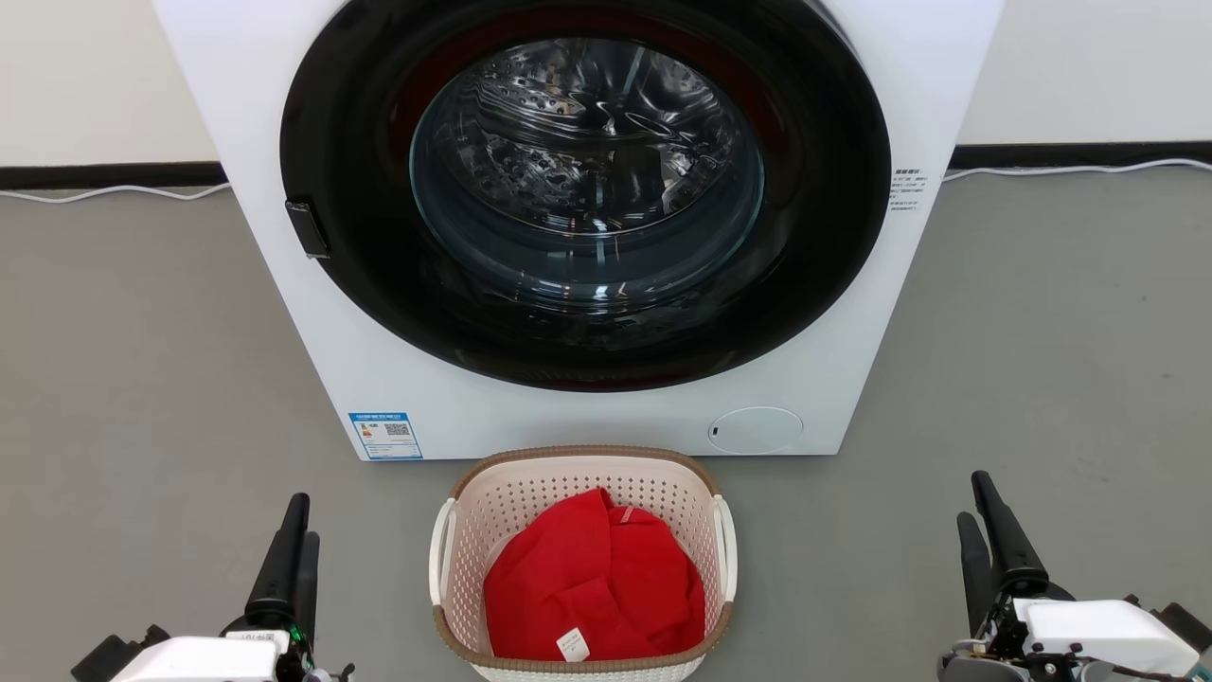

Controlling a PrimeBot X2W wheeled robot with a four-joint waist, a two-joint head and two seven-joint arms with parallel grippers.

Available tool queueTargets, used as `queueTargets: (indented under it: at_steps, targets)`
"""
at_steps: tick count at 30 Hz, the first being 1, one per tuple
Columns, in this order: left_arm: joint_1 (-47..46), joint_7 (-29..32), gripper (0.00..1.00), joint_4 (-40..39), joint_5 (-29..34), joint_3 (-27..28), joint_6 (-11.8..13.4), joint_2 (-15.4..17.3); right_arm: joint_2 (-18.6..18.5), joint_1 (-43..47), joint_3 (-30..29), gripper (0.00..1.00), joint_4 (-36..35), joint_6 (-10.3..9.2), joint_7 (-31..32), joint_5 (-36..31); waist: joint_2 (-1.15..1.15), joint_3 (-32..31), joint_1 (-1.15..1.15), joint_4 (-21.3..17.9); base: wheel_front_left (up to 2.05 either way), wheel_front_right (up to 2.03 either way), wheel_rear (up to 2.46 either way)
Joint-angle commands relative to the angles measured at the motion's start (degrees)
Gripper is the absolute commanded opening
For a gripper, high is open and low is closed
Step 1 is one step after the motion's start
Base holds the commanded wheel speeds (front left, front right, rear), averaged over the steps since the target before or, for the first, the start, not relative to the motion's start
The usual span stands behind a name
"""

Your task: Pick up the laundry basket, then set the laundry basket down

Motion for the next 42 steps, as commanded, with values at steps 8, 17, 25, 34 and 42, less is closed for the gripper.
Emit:
queueTargets:
  at_steps: [8, 17, 25, 34, 42]
  targets:
    - [-2.4, -2.6, 1.00, -2.9, 4.9, -1.6, -0.1, 3.0, -0.5, -1.8, 1.5, 1.00, -3.6, 0.19, -2.1, -5.7, 0.00, 0.0, -0.01, -0.1, 0.00, 0.00, 0.00]
    - [-2.3, -4.1, 1.00, -4.8, 13.0, -2.4, -0.1, 4.0, -0.6, -1.9, 2.5, 1.00, -5.2, 0.22, -3.6, -12.0, 0.00, 0.1, -0.01, -0.1, 0.00, 0.00, 0.00]
    - [-2.2, -5.3, 1.00, -5.8, 20.8, -3.4, -0.1, 5.1, -0.6, -1.9, 3.2, 1.00, -6.3, 0.25, -4.8, -18.0, 0.00, 0.2, -0.01, -0.1, 0.00, 0.00, 0.00]
    - [-2.1, -6.8, 1.00, -6.5, 31.5, -3.4, -0.1, 6.0, -0.6, -1.9, 3.7, 1.00, -7.4, 0.28, -6.3, -27.6, 0.00, 0.3, -0.01, -0.2, 0.00, 0.00, 0.00]
    - [-2.0, -8.1, 1.00, -7.2, 39.0, -3.6, -0.1, 6.5, -0.6, -1.9, 4.0, 1.00, -8.2, 0.31, -7.6, -36.5, 0.00, 0.5, -0.01, -0.2, 0.00, 0.00, 0.00]
